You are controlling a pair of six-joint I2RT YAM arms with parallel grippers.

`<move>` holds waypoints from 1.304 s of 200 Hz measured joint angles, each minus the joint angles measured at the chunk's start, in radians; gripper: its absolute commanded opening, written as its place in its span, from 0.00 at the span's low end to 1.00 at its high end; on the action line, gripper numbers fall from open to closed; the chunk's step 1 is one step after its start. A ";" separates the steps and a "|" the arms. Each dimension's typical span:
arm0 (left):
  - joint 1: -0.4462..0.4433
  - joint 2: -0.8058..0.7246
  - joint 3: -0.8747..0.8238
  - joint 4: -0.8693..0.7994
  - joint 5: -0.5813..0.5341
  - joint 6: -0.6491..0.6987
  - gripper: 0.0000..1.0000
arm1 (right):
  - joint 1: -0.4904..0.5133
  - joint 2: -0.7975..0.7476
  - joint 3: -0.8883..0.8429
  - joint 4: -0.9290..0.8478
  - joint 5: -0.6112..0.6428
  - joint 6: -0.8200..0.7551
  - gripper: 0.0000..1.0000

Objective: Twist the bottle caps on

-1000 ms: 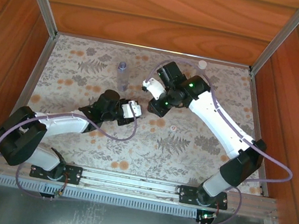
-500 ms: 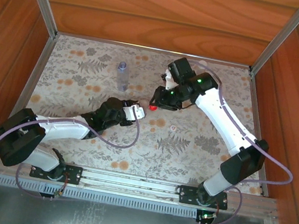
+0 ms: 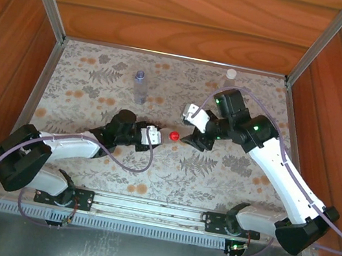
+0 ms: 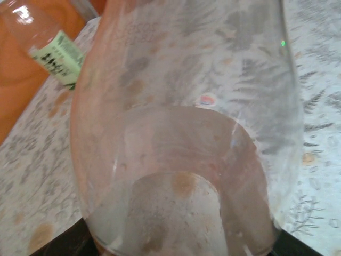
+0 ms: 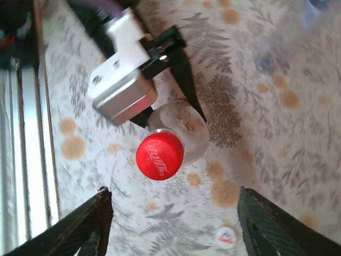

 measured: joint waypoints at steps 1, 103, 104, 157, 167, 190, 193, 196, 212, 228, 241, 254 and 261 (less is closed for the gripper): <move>0.000 0.000 0.000 -0.001 0.003 0.000 0.49 | 0.001 0.002 0.001 -0.002 -0.002 -0.011 0.63; 0.016 -0.002 0.010 -0.035 0.105 0.010 0.49 | 0.116 0.153 0.072 -0.086 0.037 -0.315 0.46; 0.016 -0.002 0.010 -0.036 0.105 0.010 0.49 | 0.116 0.154 0.073 -0.087 0.037 -0.315 0.46; 0.018 -0.002 0.012 -0.041 0.112 0.009 0.49 | 0.122 0.164 0.082 -0.092 0.051 -0.322 0.37; 0.018 -0.002 0.013 -0.042 0.114 0.009 0.49 | 0.123 0.164 0.082 -0.091 0.052 -0.321 0.38; 0.020 -0.002 0.013 -0.045 0.118 0.010 0.49 | 0.129 0.166 0.084 -0.091 0.059 -0.320 0.40; 0.021 -0.002 0.013 -0.046 0.119 0.010 0.49 | 0.129 0.167 0.084 -0.090 0.059 -0.320 0.41; 0.021 -0.002 0.013 -0.045 0.119 0.010 0.49 | 0.130 0.167 0.084 -0.089 0.060 -0.320 0.41; 0.021 -0.002 0.014 -0.047 0.121 0.008 0.49 | 0.131 0.171 0.084 -0.085 0.063 -0.320 0.38; 0.022 -0.002 0.015 -0.048 0.121 0.007 0.49 | 0.135 0.174 0.084 -0.081 0.067 -0.315 0.29; 0.023 -0.002 0.015 -0.048 0.119 0.000 0.49 | 0.135 0.174 0.089 -0.079 0.072 -0.312 0.23; 0.023 -0.002 0.016 -0.048 0.118 -0.006 0.48 | 0.135 0.175 0.095 -0.082 0.078 -0.303 0.18; 0.023 -0.002 0.016 -0.048 0.118 -0.009 0.48 | 0.136 0.177 0.098 -0.085 0.080 -0.301 0.16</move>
